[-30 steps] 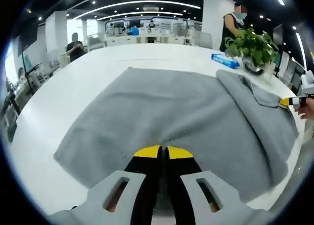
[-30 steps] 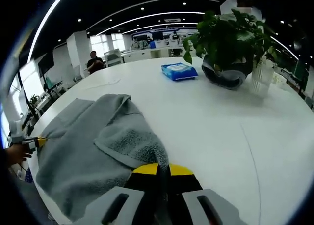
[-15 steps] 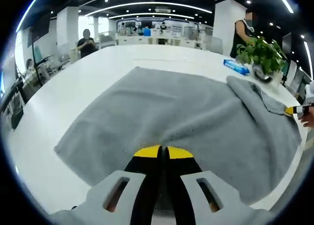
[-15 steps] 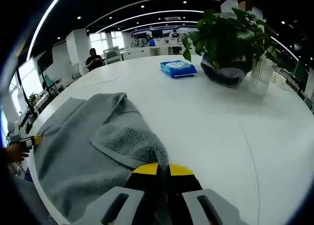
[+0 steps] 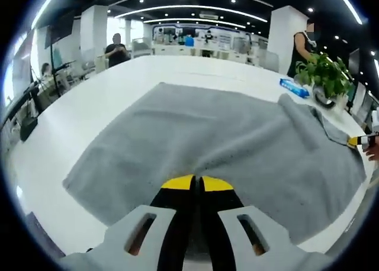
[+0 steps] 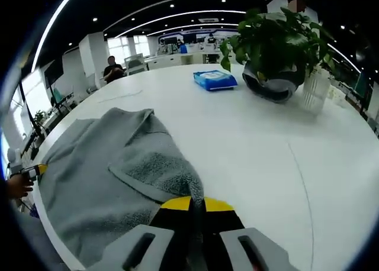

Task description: Open the folded towel by lifting each exposed corner and separating the folded layers until the towel lies flat within the target outline without major curled edges

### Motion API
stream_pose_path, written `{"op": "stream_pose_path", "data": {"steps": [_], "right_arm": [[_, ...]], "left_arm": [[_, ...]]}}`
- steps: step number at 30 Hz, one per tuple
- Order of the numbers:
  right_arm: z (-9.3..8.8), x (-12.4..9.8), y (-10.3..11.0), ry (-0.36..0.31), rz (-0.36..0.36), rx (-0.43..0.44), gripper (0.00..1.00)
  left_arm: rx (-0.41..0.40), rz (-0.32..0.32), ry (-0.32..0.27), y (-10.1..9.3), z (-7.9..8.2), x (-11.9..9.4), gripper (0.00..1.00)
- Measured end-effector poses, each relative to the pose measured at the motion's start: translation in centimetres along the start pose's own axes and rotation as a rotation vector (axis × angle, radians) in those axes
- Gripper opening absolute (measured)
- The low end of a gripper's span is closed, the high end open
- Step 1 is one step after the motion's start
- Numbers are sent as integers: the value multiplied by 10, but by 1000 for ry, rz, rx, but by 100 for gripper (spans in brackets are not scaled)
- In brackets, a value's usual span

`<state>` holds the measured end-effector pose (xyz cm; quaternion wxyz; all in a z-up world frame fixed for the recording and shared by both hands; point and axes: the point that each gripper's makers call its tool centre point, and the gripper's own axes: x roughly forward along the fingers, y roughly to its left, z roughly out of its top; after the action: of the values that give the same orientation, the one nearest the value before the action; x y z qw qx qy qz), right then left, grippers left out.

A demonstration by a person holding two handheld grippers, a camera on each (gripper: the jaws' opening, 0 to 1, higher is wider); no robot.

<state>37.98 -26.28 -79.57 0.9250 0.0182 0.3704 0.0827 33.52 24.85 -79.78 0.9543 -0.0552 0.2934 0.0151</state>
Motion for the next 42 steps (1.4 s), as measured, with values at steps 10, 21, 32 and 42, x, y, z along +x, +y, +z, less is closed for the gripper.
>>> {"op": "stream_pose_path", "data": {"steps": [10, 21, 32, 42], "right_arm": [[-3, -1, 1, 12, 7, -7, 2], [-7, -5, 8, 24, 19, -30, 2], [20, -10, 23, -106, 62, -84, 10], [32, -9, 90, -195, 259, -312, 27]], "left_arm": [[-22, 19, -17, 7, -3, -7, 3], [-42, 26, -36, 16, -6, -14, 3], [-98, 22, -63, 18, -6, -14, 3], [-112, 23, -68, 18, -6, -14, 3]]}}
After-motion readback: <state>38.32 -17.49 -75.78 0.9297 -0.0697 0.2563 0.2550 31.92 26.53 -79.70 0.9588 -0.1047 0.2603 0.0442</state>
